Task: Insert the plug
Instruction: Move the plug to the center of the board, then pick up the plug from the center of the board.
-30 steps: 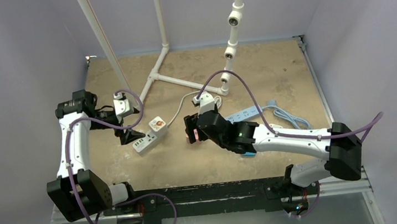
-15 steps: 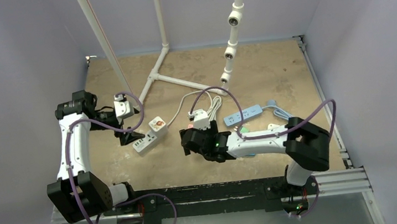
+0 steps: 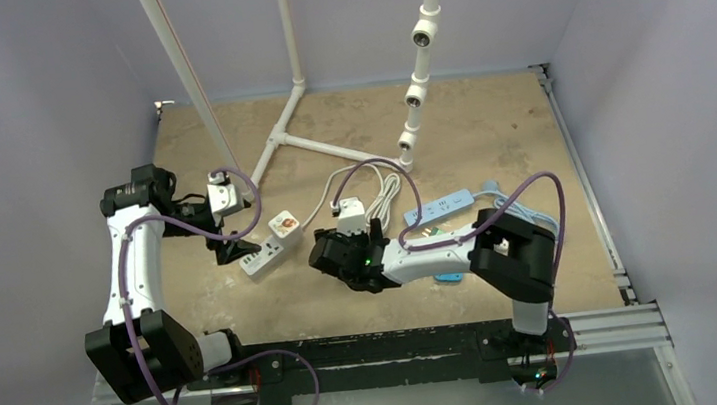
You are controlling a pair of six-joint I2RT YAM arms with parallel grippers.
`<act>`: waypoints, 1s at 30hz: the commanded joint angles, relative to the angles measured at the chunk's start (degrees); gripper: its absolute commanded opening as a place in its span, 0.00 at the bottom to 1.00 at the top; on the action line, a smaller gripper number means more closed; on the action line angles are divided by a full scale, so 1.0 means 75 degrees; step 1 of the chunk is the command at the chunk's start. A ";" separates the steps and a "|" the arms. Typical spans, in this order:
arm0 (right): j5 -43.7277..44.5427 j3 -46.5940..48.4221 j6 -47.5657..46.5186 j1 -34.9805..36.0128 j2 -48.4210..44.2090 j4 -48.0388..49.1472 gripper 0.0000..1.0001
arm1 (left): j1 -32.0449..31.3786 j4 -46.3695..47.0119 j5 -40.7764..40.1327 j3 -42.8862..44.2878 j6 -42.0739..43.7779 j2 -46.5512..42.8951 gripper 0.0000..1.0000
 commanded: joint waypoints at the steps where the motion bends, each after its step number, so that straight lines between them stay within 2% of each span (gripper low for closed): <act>1: 0.0559 0.0205 0.0320 -0.0093 0.0237 0.0110 0.98 | -0.0024 -0.0150 0.0244 0.0016 0.0179 -0.0096 0.99; 14: 0.1048 -0.1139 0.1561 -0.0393 -0.0948 -0.0882 0.89 | -0.0025 -0.0144 0.0276 -0.0019 0.0156 -0.0086 0.99; 22: 0.1000 -0.1627 0.1447 -0.0386 -0.1511 -0.0778 0.88 | -0.0029 -0.0144 0.0236 -0.0037 0.0132 -0.0124 0.99; 30: 0.0981 -0.1498 0.0615 -0.0386 -0.1214 -0.0010 0.84 | -0.0028 -0.0143 0.0158 0.0013 0.0126 -0.0115 0.99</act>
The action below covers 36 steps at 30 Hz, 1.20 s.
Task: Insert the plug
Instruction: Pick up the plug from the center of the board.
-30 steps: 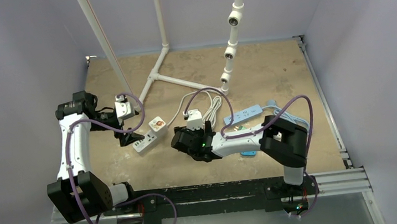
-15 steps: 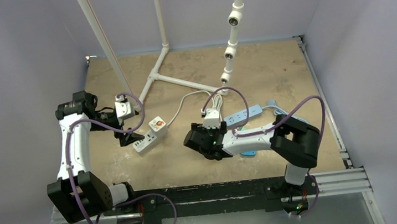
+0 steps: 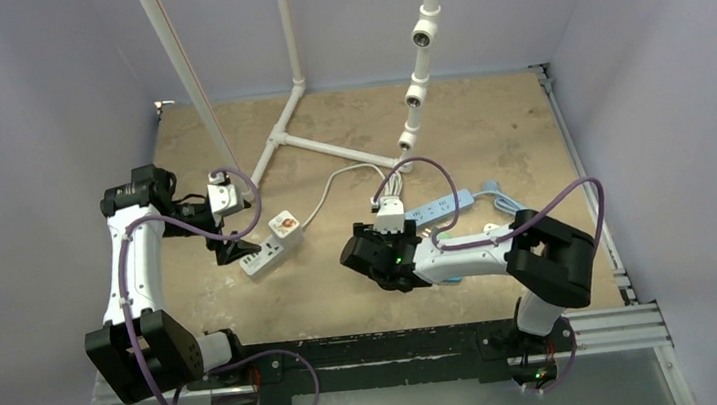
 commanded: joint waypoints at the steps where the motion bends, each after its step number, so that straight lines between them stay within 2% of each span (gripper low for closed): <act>1: 0.0374 0.0060 -0.0551 0.0004 0.0132 0.0735 0.83 | -0.0025 -0.0141 0.0148 0.0039 0.0130 -0.0105 0.99; 4: 0.0310 0.0060 -0.0698 0.0004 0.0256 0.1043 0.75 | -0.0015 -0.0140 0.0133 0.0065 0.0097 -0.0093 0.99; 12: 0.0282 -0.0066 -0.0730 0.0004 0.0220 0.1104 0.38 | -0.0023 -0.0135 0.0228 0.0181 0.0074 -0.0155 0.99; 14: 0.0139 0.0027 -0.1097 0.0004 -0.0135 0.1049 0.28 | -0.0028 -0.0135 0.0285 0.0262 0.0163 -0.0208 0.99; 16: -0.0351 0.0104 -0.1984 0.0004 -0.0654 0.1518 0.25 | -0.0023 -0.0141 0.0387 0.0412 0.0378 -0.0276 0.99; 18: -0.1591 0.0201 -0.3137 -0.0138 -0.1250 0.2276 0.24 | -0.0025 -0.0141 0.0566 0.0589 0.0592 -0.0354 0.99; 19: -0.2315 0.0390 -0.3437 -0.0262 -0.1471 0.2257 0.23 | -0.0024 -0.0150 0.0645 0.0663 0.0726 -0.0403 0.99; 23: -0.5270 0.1758 -0.3938 -0.1088 -0.1767 0.1010 0.14 | -0.0024 -0.0142 0.0764 0.0835 0.1342 -0.0746 0.99; 27: -0.7644 0.2903 -0.4442 -0.1655 -0.1662 0.0064 0.14 | -0.0026 -0.0141 0.0907 0.0787 0.1628 -0.1208 0.99; 30: -0.9037 0.3597 -0.4783 -0.1806 -0.1438 -0.0380 0.15 | -0.0064 -0.0146 0.1129 0.0512 0.1895 -0.1864 0.99; 33: -1.0096 0.4039 -0.4956 -0.1851 -0.1148 -0.0447 0.16 | -0.0084 -0.0125 0.1260 0.0129 0.2468 -0.2558 0.99; 36: -1.1245 0.4396 -0.5015 -0.1882 -0.0790 -0.0420 0.15 | -0.0084 0.0078 0.1295 -0.0092 0.2566 -0.3036 0.99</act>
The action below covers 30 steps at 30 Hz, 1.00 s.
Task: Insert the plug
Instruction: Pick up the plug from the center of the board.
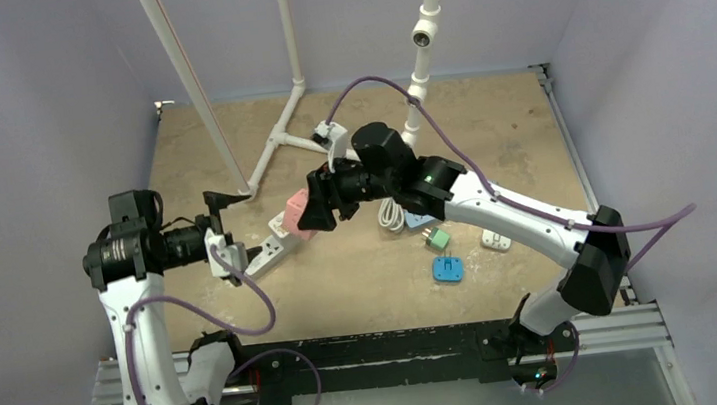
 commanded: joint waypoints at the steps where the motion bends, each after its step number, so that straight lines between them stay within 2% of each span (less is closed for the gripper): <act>1: -0.2675 0.0678 -0.0446 0.0003 0.0502 -0.0224 0.14 | -0.0049 0.0068 0.0551 -0.0268 0.0732 -0.0571 0.99; 9: -0.3951 0.1112 -0.0307 -0.0017 0.0921 0.0096 0.11 | -0.0257 -0.0150 0.0594 -0.0309 0.0476 -0.1087 0.97; 12: -0.4030 0.1384 -0.0316 -0.0057 0.1137 0.0032 0.11 | -0.0508 -0.0142 0.0485 -0.0333 0.0259 -0.1119 0.95; 16: -0.4068 0.1719 -0.0387 -0.0203 0.1410 -0.0104 0.11 | -0.0737 -0.0150 0.0236 -0.0340 0.0243 -0.1088 0.99; 24: -0.4236 0.2570 -0.0590 -0.0266 0.2008 -0.0534 0.08 | -0.0838 -0.0140 0.0567 0.0020 -0.0148 -0.0404 0.99; 30: -0.4531 0.2891 -0.0623 -0.0266 0.2270 -0.0684 0.09 | -0.1089 -0.0139 0.0432 0.0063 -0.0141 -0.0167 0.89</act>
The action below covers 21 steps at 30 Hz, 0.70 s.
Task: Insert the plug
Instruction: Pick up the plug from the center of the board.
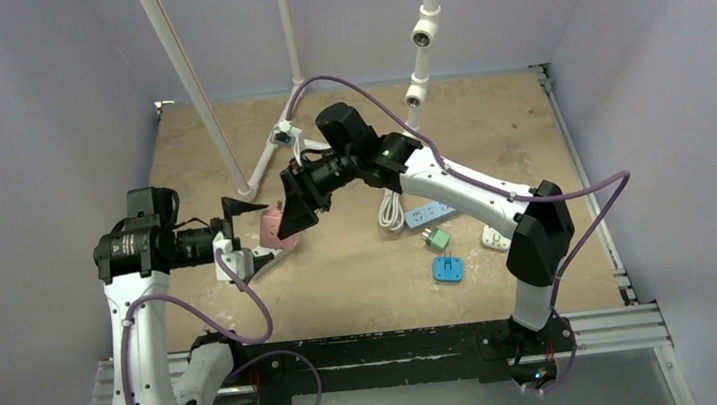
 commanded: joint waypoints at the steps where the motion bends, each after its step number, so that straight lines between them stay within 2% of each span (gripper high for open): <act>1: -0.0582 0.0637 -0.0139 -0.0001 0.0036 -0.0018 0.09 | -0.0218 -0.0068 0.0275 0.0303 -0.0105 0.0096 0.87; 7: -0.0625 0.1012 -0.0103 0.0005 0.0335 -0.0198 0.11 | -0.0695 -0.0068 0.0082 0.0400 -0.0132 0.0330 0.66; 9: -0.0618 0.1054 -0.0087 0.0005 0.0376 -0.0214 0.14 | -0.0807 -0.0066 -0.0026 0.0445 -0.0171 0.0425 0.57; 12: -0.0525 0.0987 -0.0146 0.0002 0.0299 -0.0256 0.32 | -0.0822 -0.0068 -0.0036 0.0526 -0.0400 0.0569 0.38; 13: -0.0392 0.0929 -0.0191 -0.0004 0.0221 -0.0237 0.39 | -0.0818 -0.0074 -0.0039 0.0537 -0.0500 0.0611 0.25; 14: -0.0148 0.0870 -0.0220 -0.0015 0.0113 -0.0216 0.45 | -0.0821 -0.0072 -0.0023 0.0502 -0.0536 0.0639 0.07; 15: 0.0040 0.0813 -0.0243 -0.0055 -0.0001 -0.0157 0.49 | -0.0817 -0.0068 -0.0021 0.0453 -0.0554 0.0646 0.00; 17: 0.0180 0.0729 -0.0189 -0.0188 -0.0227 -0.0016 0.57 | -0.0811 -0.0017 0.0029 0.0311 -0.0656 0.0630 0.00; 19: 0.0414 0.0692 -0.0136 -0.0346 -0.0442 -0.0012 0.74 | -0.0822 0.0388 0.0107 0.0163 -0.1103 0.0593 0.00; 20: 0.0563 0.0671 -0.0140 -0.0426 -0.0540 -0.0044 0.81 | -0.0813 0.0815 0.0147 0.0103 -0.1704 0.0554 0.00; 21: 0.0690 0.0637 -0.0170 -0.0499 -0.0641 -0.0085 0.89 | -0.0819 0.1528 0.0170 -0.0014 -0.2881 0.0504 0.00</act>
